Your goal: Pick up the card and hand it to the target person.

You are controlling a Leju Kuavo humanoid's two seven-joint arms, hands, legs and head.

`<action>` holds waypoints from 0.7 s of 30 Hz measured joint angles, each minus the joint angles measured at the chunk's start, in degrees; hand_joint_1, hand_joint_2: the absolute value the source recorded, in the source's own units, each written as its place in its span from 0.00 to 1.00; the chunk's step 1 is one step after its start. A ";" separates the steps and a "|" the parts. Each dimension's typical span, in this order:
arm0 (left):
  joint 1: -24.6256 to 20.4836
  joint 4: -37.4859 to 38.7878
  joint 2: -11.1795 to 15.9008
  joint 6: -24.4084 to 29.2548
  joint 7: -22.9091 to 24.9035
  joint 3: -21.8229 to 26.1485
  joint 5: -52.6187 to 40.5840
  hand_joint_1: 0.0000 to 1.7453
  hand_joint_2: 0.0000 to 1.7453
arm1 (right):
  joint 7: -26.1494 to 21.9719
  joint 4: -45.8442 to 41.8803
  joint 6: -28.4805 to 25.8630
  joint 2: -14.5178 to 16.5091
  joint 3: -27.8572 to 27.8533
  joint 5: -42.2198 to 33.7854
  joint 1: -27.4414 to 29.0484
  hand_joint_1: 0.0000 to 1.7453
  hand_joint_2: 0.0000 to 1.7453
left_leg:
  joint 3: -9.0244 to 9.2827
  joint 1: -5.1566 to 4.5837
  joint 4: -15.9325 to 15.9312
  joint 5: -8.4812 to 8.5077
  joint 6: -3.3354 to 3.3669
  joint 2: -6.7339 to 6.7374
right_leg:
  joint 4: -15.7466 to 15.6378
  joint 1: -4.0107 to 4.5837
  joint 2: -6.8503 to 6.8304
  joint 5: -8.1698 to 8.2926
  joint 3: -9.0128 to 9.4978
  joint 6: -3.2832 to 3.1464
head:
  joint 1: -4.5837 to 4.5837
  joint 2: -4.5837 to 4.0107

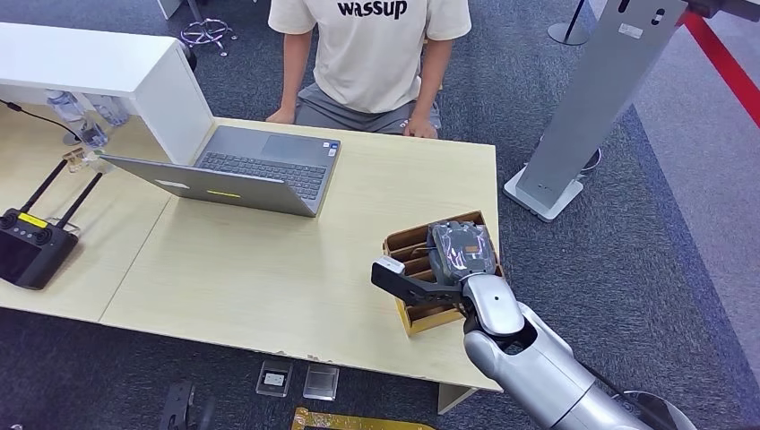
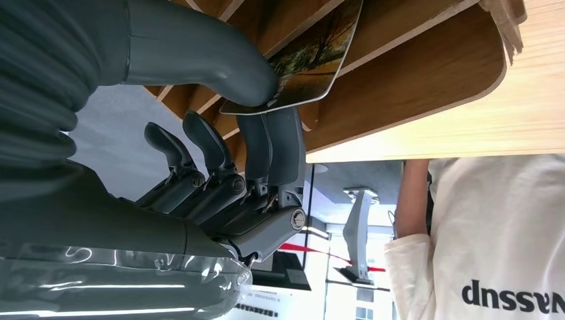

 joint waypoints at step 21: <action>0.70 0.00 0.26 0.09 0.13 -0.07 0.96 0.00 1.00 | -0.32 -9.25 7.31 -3.28 -2.03 -18.04 -4.06 0.89 1.00 | 0.00 0.00 0.01 0.00 0.00 0.00 | 0.00 0.00 0.01 0.00 -0.01 0.00 | -0.04 0.00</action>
